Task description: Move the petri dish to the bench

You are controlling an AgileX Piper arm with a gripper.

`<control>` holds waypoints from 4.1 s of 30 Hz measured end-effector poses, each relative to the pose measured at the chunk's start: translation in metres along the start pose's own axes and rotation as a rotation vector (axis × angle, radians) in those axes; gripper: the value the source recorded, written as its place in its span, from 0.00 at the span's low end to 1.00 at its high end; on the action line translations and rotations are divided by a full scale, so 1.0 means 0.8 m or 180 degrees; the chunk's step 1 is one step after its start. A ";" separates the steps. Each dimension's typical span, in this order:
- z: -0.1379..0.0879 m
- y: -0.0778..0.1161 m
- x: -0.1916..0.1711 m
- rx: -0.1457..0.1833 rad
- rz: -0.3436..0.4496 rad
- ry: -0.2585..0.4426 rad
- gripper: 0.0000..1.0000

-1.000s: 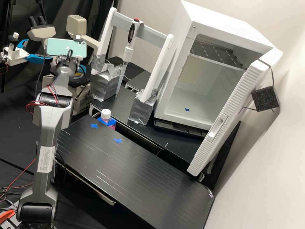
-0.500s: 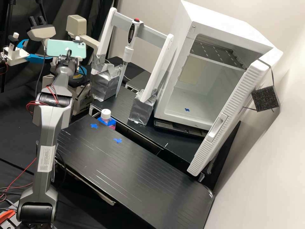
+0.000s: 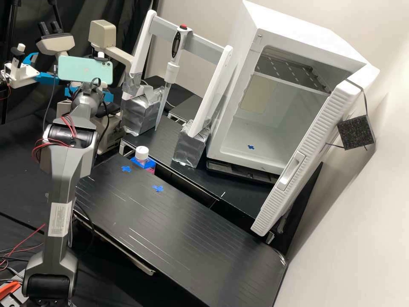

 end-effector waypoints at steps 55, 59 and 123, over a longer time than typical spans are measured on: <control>0.066 -0.035 0.002 -0.0169 0.0870 0.1293 1.00; 0.070 -0.038 0.013 -0.0129 0.0841 0.1231 1.00; 0.087 -0.044 0.030 0.0089 0.0894 0.0744 1.00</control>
